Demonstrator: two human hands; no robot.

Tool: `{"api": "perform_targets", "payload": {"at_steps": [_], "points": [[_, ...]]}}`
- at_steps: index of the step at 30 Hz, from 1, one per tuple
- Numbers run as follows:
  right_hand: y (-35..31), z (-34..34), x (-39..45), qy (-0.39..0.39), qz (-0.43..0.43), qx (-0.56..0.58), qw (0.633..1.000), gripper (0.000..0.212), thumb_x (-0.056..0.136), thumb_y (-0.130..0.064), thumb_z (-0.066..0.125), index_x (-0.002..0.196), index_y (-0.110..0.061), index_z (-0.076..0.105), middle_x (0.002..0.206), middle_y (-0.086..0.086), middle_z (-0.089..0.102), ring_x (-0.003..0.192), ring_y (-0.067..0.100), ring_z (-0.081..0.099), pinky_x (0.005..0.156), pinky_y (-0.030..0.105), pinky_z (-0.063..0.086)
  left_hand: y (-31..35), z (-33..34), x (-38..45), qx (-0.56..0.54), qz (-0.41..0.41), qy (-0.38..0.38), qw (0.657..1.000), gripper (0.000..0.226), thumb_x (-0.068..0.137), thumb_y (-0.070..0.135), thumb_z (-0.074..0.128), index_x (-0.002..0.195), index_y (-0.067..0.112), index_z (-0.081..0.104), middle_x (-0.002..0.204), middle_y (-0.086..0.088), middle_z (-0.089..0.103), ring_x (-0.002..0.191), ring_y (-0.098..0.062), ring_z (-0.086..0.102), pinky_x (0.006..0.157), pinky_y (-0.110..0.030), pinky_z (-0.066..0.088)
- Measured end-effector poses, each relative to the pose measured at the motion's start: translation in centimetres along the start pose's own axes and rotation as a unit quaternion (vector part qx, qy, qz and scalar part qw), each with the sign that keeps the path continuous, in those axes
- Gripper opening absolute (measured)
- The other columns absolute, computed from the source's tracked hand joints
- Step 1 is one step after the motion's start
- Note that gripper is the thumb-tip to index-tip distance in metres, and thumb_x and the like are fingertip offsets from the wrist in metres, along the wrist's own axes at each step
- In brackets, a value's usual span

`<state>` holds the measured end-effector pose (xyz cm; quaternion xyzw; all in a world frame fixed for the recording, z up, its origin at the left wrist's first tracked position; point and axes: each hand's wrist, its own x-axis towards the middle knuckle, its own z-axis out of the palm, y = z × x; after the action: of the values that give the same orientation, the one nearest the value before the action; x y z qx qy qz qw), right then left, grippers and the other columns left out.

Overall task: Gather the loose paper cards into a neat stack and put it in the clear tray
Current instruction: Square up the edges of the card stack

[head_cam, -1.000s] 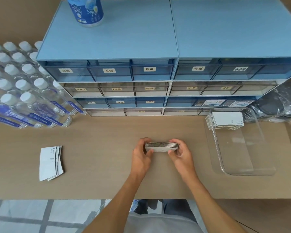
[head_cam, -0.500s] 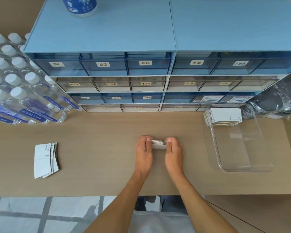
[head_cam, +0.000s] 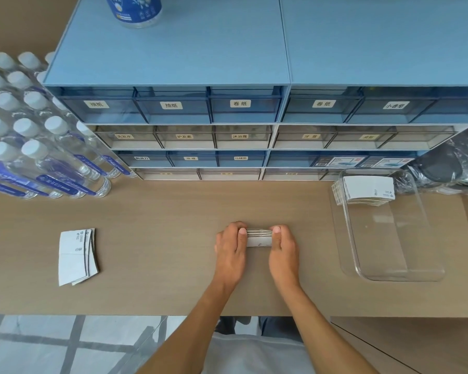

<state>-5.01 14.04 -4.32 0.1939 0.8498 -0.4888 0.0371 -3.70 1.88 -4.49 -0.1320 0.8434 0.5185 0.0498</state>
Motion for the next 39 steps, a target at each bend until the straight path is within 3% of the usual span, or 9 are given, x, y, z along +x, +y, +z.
{"api": "perform_targets", "payload": {"at_steps": [3, 7, 11, 16, 22, 25, 29, 33, 39], "points": [[0.2, 0.0, -0.6, -0.005, 0.0, 0.011, 1.0, 0.03, 0.105, -0.023, 0.037, 0.099, -0.007, 0.062, 0.099, 0.008, 0.067, 0.098, 0.029, 0.062, 0.091, 0.042, 0.05, -0.5, -0.5, -0.2, 0.03, 0.005, -0.01, 0.999, 0.028, 0.104, 0.04, 0.036, 0.109, 0.025, 0.059, 0.105, 0.016, 0.059, 0.102, -0.015, 0.04, 0.096, -0.034, 0.038], [-0.1, -0.2, -0.9, -0.029, 0.031, 0.075, 0.996, 0.028, 0.106, -0.025, 0.036, 0.093, -0.015, 0.058, 0.095, 0.007, 0.066, 0.087, 0.027, 0.069, 0.07, 0.008, 0.048, -0.4, -0.8, -0.2, 0.125, 0.024, -0.002, 0.992, 0.034, 0.104, 0.04, 0.034, 0.106, 0.018, 0.06, 0.101, 0.005, 0.064, 0.089, -0.024, 0.044, 0.085, -0.039, 0.042], [-0.3, -0.3, -0.5, -0.038, 0.066, 0.098, 0.992, 0.03, 0.106, -0.029, 0.037, 0.094, -0.014, 0.06, 0.092, 0.0, 0.069, 0.074, 0.016, 0.073, 0.071, 0.024, 0.05, 0.3, -1.0, 0.4, 0.12, -0.021, -0.02, 0.992, 0.03, 0.103, 0.045, 0.034, 0.099, 0.021, 0.051, 0.098, 0.004, 0.058, 0.082, -0.021, 0.055, 0.072, -0.037, 0.044], [-0.4, -0.5, -0.4, -0.05, 0.071, 0.123, 0.989, 0.029, 0.106, -0.028, 0.035, 0.087, -0.026, 0.058, 0.09, 0.0, 0.069, 0.07, 0.014, 0.073, 0.075, 0.033, 0.053, 1.0, -1.3, 0.8, -0.18, -0.124, -0.065, 0.974, 0.02, 0.103, 0.028, 0.045, 0.087, 0.019, 0.052, 0.072, -0.001, 0.058, 0.049, -0.015, 0.058, 0.047, -0.029, 0.051], [-1.3, -0.4, -0.5, -0.055, 0.054, 0.125, 0.989, 0.026, 0.106, -0.031, 0.036, 0.096, -0.036, 0.06, 0.102, -0.005, 0.068, 0.08, 0.022, 0.073, 0.074, 0.028, 0.056, 1.0, -1.1, 1.4, -0.222, -0.105, -0.081, 0.966, 0.022, 0.105, 0.028, 0.041, 0.108, 0.019, 0.061, 0.082, -0.012, 0.069, 0.058, -0.022, 0.069, 0.059, -0.031, 0.06], [-1.4, -0.2, -0.4, -0.061, 0.046, 0.136, 0.988, 0.024, 0.106, -0.027, 0.038, 0.107, -0.025, 0.062, 0.108, 0.0, 0.067, 0.092, 0.027, 0.069, 0.065, 0.012, 0.053, 0.9, -0.8, 1.1, -0.215, -0.086, -0.086, 0.969, 0.026, 0.104, 0.034, 0.042, 0.105, 0.016, 0.061, 0.09, -0.02, 0.07, 0.063, -0.022, 0.07, 0.064, -0.034, 0.061], [-1.1, -0.1, 0.0, -0.076, 0.043, 0.13, 0.988, 0.025, 0.105, -0.022, 0.04, 0.097, -0.013, 0.062, 0.108, 0.019, 0.065, 0.097, 0.036, 0.067, 0.066, 0.015, 0.055, 0.7, -0.7, 1.1, -0.194, -0.077, -0.081, 0.975, 0.03, 0.105, 0.034, 0.039, 0.116, 0.014, 0.059, 0.099, -0.026, 0.067, 0.067, -0.026, 0.072, 0.065, -0.032, 0.062], [-1.0, 0.1, 0.2, -0.068, 0.032, 0.119, 0.99, 0.028, 0.105, -0.019, 0.04, 0.091, -0.006, 0.059, 0.103, 0.024, 0.063, 0.094, 0.039, 0.066, 0.065, 0.011, 0.05, 0.7, -0.5, 1.2, -0.185, -0.066, -0.075, 0.978, 0.038, 0.105, 0.034, 0.038, 0.089, 0.003, 0.051, 0.097, -0.034, 0.065, 0.079, -0.044, 0.071, 0.069, -0.044, 0.061], [-0.7, 0.7, 0.1, -0.074, 0.021, 0.099, 0.992, 0.032, 0.106, -0.02, 0.038, 0.099, -0.001, 0.062, 0.107, 0.023, 0.064, 0.095, 0.037, 0.066, 0.063, 0.006, 0.047, 0.0, -0.9, 0.5, -0.186, -0.062, -0.042, 0.98, 0.031, 0.106, 0.035, 0.036, 0.082, 0.017, 0.047, 0.092, -0.033, 0.067, 0.071, -0.034, 0.069, 0.066, -0.04, 0.059]]}}
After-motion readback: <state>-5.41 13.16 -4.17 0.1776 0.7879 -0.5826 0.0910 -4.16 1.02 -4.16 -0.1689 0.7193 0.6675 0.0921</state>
